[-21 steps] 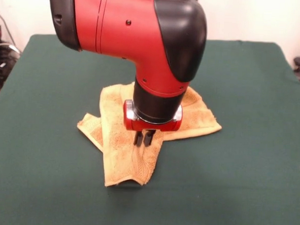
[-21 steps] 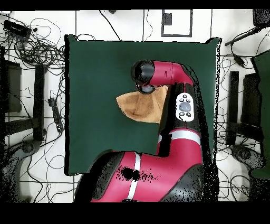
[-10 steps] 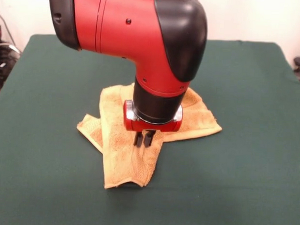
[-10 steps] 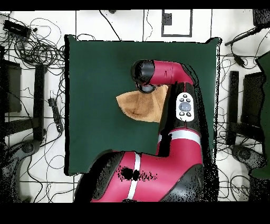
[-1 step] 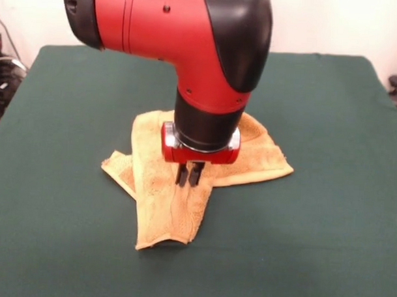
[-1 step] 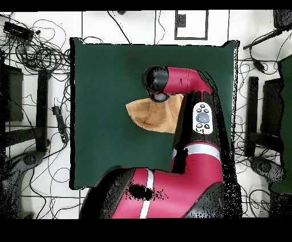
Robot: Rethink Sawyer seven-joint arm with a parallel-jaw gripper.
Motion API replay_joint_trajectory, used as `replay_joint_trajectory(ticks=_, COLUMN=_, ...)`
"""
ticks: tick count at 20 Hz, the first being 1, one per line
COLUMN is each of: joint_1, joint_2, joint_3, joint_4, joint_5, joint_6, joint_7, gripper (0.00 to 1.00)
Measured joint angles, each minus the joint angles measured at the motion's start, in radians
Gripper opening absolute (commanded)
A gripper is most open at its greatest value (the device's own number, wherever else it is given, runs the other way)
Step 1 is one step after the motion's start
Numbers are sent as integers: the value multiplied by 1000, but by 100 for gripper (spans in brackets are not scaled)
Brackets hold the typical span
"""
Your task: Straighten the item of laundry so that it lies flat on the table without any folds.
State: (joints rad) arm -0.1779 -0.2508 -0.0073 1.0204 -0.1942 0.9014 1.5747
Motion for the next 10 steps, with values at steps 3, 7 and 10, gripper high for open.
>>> replay_joint_trajectory(ticks=3, joint_1=-6, joint_2=-34, joint_3=0, joint_4=43, joint_5=0, joint_6=-25, joint_7=0, gripper=0)
replay_joint_trajectory(ticks=7, joint_1=-18, joint_2=-63, joint_3=2, joint_4=81, joint_5=1, joint_6=-50, joint_7=0, gripper=0)
replay_joint_trajectory(ticks=10, joint_1=-30, joint_2=-79, joint_3=2, joint_4=105, joint_5=1, joint_6=-66, joint_7=0, gripper=0)
